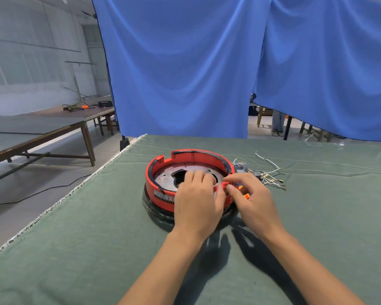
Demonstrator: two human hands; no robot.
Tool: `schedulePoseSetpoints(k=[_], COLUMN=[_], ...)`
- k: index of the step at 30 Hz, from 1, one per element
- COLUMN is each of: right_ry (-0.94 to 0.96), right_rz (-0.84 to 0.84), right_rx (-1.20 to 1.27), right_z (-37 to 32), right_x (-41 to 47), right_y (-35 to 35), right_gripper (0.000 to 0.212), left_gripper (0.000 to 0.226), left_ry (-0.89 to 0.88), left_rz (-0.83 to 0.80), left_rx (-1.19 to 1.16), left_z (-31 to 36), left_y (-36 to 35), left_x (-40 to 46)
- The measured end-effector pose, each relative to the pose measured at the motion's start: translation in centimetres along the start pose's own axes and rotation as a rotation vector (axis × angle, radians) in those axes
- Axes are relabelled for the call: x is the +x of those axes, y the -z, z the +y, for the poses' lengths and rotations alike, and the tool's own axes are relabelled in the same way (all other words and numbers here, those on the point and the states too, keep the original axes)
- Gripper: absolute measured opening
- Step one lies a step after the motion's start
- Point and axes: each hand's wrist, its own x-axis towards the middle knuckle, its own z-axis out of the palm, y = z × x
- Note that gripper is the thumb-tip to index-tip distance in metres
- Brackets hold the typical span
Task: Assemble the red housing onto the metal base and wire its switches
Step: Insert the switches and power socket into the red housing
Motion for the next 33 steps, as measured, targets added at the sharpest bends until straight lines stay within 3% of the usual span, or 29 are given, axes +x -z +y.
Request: schedulePoseSetpoints(k=[6, 12, 18, 22, 29, 33], right_ry=[-0.237, -0.329, -0.463, -0.514, -0.535, -0.509], right_rz=[0.229, 0.107, -0.029, -0.015, 0.171, 0.196], right_rx=[-0.189, -0.396, -0.498, -0.566, -0.526, -0.519], right_z=[3.0, 6.5, 8.0, 8.2, 8.0, 7.5], right_x=[1.6, 4.3, 7.2, 8.2, 7.4, 6.5], right_y=[1.6, 1.5, 0.2, -0.6, -0.5, -0.1], right_gripper=[0.018, 0.011, 0.038, 0.049, 0.027, 0.023], left_gripper=[0.039, 0.039, 0.028, 0.028, 0.029, 0.026], left_ry=[-0.115, -0.146, -0.061, -0.033, 0.000, 0.010], left_rz=[0.016, 0.098, 0.071, 0.045, 0.014, 0.019], left_rx=[0.233, 0.206, 0.033, 0.006, -0.028, -0.067], left_z=[-1.4, -1.9, -2.3, -2.2, -2.0, -1.8], left_y=[-1.4, -2.1, -2.1, -2.0, -1.5, -1.1], left_x=[0.7, 1.3, 1.8, 1.9, 1.7, 1.5])
